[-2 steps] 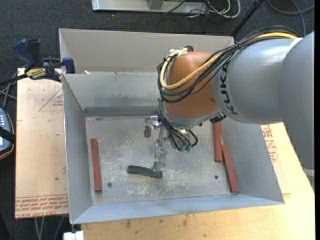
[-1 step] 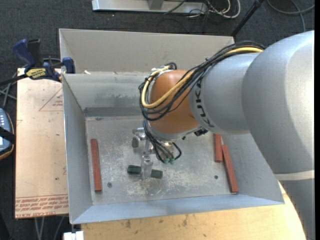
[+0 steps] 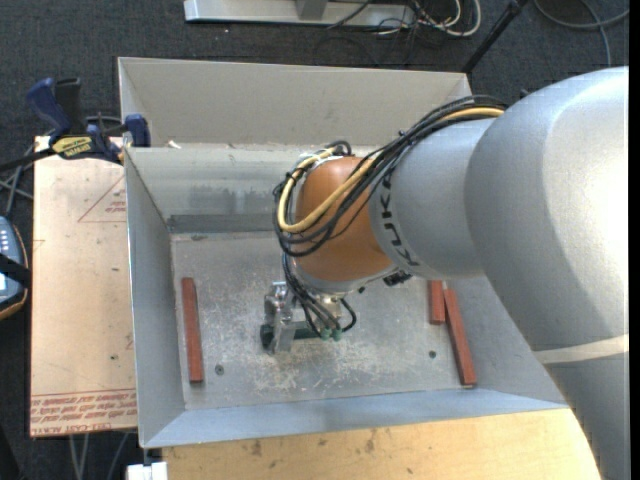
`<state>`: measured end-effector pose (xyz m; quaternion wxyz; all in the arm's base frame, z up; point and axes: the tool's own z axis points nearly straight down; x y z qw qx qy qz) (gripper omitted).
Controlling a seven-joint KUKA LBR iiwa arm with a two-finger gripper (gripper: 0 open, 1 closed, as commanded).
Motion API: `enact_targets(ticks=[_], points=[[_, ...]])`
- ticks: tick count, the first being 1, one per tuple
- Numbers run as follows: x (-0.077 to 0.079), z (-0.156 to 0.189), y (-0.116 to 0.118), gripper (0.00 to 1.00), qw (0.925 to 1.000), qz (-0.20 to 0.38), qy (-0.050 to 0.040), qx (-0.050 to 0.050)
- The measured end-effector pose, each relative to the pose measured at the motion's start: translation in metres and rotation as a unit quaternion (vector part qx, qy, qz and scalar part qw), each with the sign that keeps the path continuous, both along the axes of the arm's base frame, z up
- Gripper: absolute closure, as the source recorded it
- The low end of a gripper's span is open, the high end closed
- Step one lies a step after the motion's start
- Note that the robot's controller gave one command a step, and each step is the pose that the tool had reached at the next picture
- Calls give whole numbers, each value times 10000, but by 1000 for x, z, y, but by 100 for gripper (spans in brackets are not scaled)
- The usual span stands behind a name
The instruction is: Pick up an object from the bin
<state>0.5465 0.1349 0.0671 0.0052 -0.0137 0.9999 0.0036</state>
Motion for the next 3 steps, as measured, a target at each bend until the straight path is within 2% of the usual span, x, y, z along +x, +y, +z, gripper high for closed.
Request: enact_targets(ticks=[1, 2, 3], points=[[-5, 7, -6, 100, 10000, -40, 38, -24], [8, 52, -16, 100, 9999, 61, 79, -36], [-6, 113, -6, 100, 9997, 236, 64, -40]])
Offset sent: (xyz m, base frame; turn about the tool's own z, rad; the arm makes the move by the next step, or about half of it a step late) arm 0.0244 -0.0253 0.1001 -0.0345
